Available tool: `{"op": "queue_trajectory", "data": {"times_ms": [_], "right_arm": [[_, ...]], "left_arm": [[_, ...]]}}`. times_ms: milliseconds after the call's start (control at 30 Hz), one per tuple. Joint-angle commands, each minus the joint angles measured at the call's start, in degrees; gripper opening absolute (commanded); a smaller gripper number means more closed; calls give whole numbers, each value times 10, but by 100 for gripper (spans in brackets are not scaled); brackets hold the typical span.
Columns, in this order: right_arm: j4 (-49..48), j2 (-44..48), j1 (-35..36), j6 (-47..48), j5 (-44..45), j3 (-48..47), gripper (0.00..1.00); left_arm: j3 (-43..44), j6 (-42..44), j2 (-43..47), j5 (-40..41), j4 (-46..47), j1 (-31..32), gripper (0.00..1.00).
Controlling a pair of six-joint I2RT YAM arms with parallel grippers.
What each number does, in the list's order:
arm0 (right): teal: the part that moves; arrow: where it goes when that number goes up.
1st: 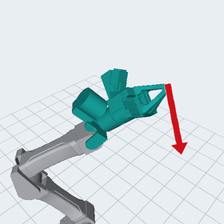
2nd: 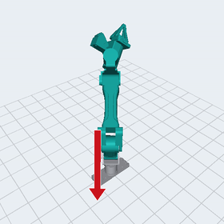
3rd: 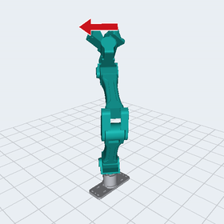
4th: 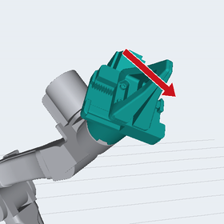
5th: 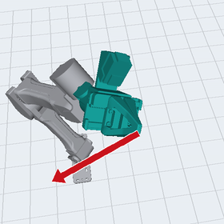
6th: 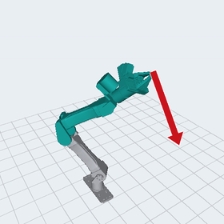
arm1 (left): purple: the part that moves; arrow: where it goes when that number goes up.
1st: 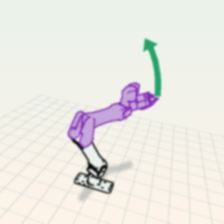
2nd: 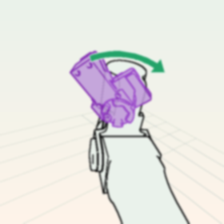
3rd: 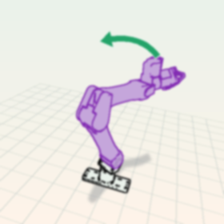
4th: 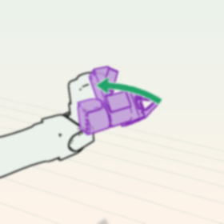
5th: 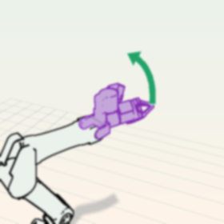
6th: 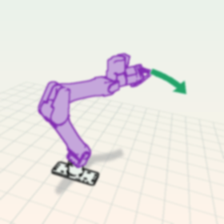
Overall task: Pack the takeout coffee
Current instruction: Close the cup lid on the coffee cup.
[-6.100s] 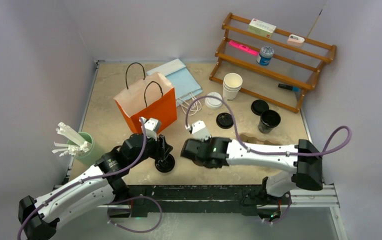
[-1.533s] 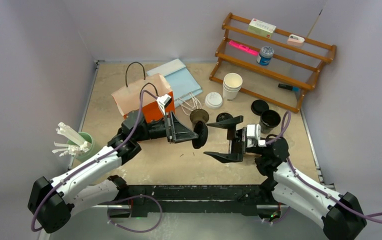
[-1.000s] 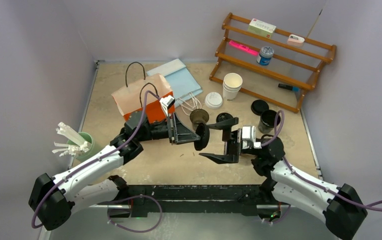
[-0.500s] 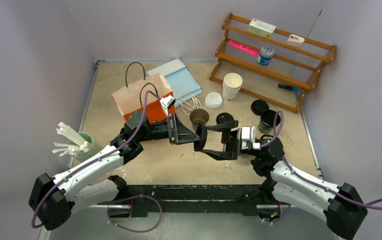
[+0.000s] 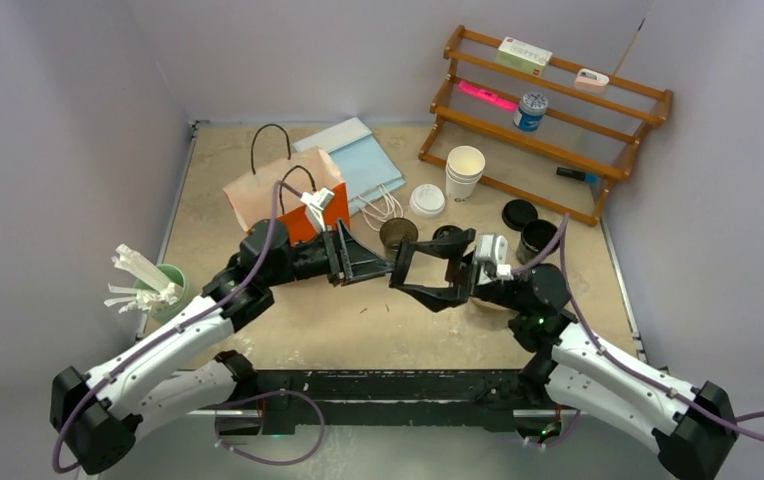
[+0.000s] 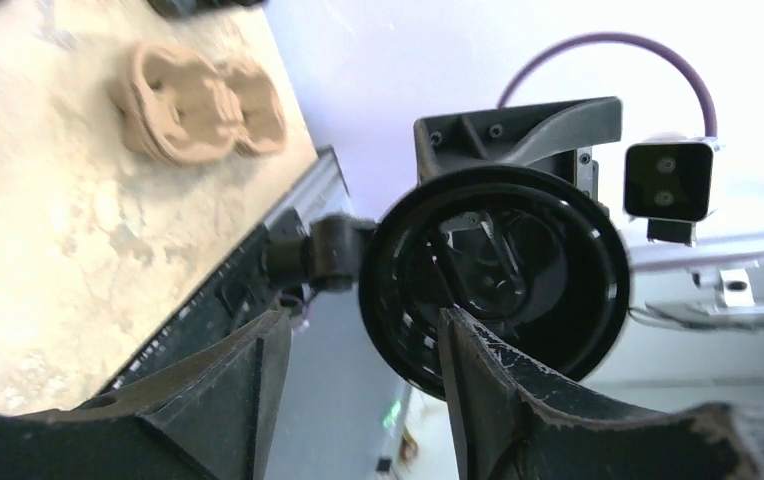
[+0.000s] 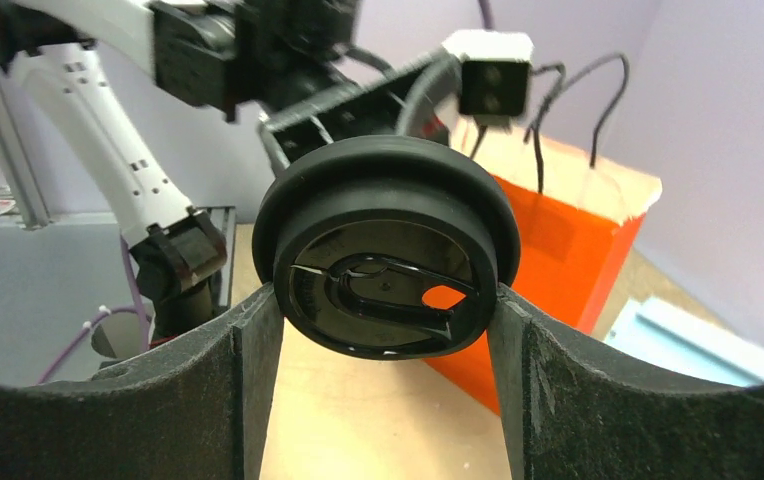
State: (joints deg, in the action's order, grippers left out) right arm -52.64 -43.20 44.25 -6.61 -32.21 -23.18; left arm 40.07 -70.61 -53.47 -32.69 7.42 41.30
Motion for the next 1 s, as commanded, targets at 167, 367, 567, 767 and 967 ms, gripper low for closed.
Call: {"op": "queue_trajectory", "data": {"times_ms": [167,367,567,767,967], "right_arm": [[506,-73,2,-59,199,-232,60],[728,-187,3,-115,329,-358,56],[872,-320,2,-117,364,-481,54],[965,-450,8,-95,410,-591,53],[1010,-538,10,-87,457,-668,53]], "left_arm": [[60,135,90,258,-249,-12,59],[26,185,52,277,-214,-12,57],[-15,280,37,310,-146,0,57],[-92,317,65,378,-52,17,55],[-147,346,36,432,42,34,55]]}}
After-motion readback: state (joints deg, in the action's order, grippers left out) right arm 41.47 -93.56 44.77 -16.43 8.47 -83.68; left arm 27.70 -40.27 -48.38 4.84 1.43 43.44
